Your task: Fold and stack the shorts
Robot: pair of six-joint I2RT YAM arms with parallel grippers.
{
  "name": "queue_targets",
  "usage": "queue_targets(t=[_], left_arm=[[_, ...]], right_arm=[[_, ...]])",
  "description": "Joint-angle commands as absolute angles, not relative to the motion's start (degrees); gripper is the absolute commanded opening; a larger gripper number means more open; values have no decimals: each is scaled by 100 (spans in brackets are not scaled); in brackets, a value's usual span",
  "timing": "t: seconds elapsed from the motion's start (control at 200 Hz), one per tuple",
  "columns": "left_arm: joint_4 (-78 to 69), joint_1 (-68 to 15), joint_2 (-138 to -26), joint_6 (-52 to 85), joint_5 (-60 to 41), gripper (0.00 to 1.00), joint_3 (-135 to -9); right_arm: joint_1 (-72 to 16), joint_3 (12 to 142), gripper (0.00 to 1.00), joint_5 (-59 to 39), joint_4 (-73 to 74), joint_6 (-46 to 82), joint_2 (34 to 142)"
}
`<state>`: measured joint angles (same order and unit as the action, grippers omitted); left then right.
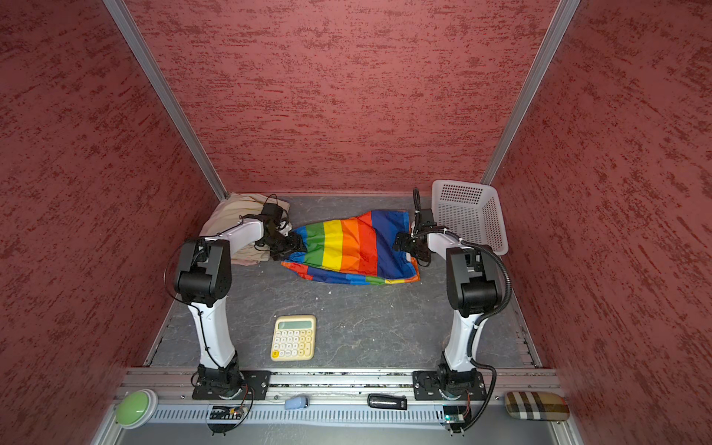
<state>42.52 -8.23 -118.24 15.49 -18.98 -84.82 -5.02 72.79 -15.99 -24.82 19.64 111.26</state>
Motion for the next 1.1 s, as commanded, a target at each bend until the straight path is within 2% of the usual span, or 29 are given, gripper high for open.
queue_targets(t=[0.0, 0.05, 0.125, 0.24, 0.321, 0.416, 0.817, 1.097], left_arm=[[4588, -952, -12057, 1287, -1584, 51, -8539], [4581, -975, -12075, 1251, -1567, 44, -8539], [4570, -987, -12115, 1239, -1636, 40, -8536], [4628, -1027, -12142, 1189, -1640, 24, -8606], [4685, -1028, -12105, 1170, -1608, 19, -8681], [5065, -1020, -11993, 1035, -1374, 0, -8940], [6741, -938, -11255, 488, -274, 0, -9998], [8451, -1796, -11571, 288, 1904, 0, -11733]], right_arm=[[-606, 7129, 99, -1831, -2251, 2031, 11311], [-672, 7017, 99, -1845, -2156, 2094, 11275], [-751, 6874, 99, -1867, -2047, 2198, 11256], [-812, 6658, 99, -1925, -1881, 2332, 11200], [-846, 6521, 99, -1937, -1798, 2387, 11147], [-899, 6422, 99, -1955, -1771, 2448, 11088], [-1774, 6157, 99, -2082, -1424, 3140, 10699], [-2152, 6379, 99, -2063, -1478, 3309, 10780]])
